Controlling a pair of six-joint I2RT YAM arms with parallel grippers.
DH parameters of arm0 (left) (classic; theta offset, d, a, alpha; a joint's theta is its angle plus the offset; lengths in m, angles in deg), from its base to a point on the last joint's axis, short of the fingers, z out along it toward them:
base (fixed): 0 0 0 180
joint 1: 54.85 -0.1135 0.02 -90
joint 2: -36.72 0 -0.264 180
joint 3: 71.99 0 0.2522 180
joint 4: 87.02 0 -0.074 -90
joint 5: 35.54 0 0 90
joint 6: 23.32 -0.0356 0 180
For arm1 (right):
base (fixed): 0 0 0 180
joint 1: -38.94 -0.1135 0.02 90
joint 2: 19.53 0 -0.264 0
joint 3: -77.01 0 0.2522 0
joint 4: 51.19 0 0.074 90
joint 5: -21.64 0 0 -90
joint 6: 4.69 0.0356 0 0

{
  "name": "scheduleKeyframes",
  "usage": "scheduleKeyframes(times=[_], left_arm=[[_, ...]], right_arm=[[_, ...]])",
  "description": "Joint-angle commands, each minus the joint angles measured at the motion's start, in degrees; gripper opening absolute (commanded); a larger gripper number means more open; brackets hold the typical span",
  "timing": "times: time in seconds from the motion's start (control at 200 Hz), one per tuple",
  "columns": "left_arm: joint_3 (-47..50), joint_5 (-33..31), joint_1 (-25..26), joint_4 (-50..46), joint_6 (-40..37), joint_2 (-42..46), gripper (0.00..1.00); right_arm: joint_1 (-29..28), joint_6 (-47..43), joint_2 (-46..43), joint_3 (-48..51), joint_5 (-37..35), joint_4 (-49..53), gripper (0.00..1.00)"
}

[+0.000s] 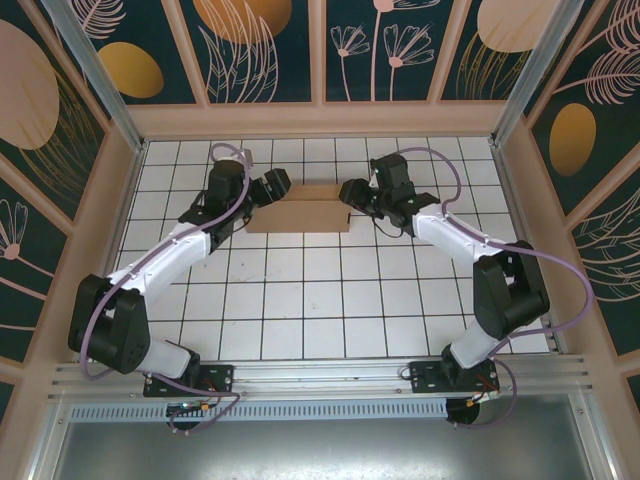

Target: Fold the paper box

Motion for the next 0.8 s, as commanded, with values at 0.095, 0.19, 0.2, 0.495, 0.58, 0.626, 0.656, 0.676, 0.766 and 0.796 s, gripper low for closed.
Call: scheduleKeyframes(times=[0.095, 0.19, 0.2, 0.495, 0.58, 0.626, 0.656, 0.676, 0.766, 0.796], left_arm=[[-3.5, -1.5, -2.5, -12.6, -8.2, 6.2, 0.87], [-0.8, -1.2, -3.9, -12.9, -10.3, 8.0, 0.88], [-0.5, -1.3, -4.0, -12.7, -10.5, 8.1, 0.88], [1.0, 0.4, -8.8, -8.3, -11.8, 4.1, 0.88], [0.6, 1.4, -8.9, -7.8, -11.5, 2.3, 0.88], [1.1, 1.1, -8.8, -7.4, -11.3, 1.7, 0.88], [1.6, 1.1, -8.9, -7.0, -11.2, 1.5, 0.88], [1.9, 0.9, -9.0, -6.8, -11.1, 1.3, 0.88], [2.7, 0.7, -8.9, -5.4, -10.5, 1.1, 0.88], [4.1, 1.0, -9.0, -4.8, -10.3, 1.0, 0.88]], right_arm=[[-0.4, -2.8, 3.1, -0.6, -2.9, 7.8, 0.44], [-0.5, -3.1, 3.4, -0.6, -2.6, 7.7, 0.44], [-0.6, -3.1, 3.4, -0.6, -2.5, 7.6, 0.44], [-1.1, -3.8, 4.0, 0.1, -2.2, 7.1, 0.44], [-1.2, -3.8, 4.0, 0.4, -2.1, 7.0, 0.44], [-1.2, -3.8, 4.1, 0.4, -1.8, 7.0, 0.44], [-1.1, -3.8, 4.1, 0.4, -1.7, 7.0, 0.44], [-1.1, -3.9, 4.1, 0.3, -1.6, 7.0, 0.44], [-1.1, -4.1, 4.1, 0.2, -0.9, 7.0, 0.44], [-1.2, -4.3, 4.1, 0.2, -0.7, 7.0, 0.44]])
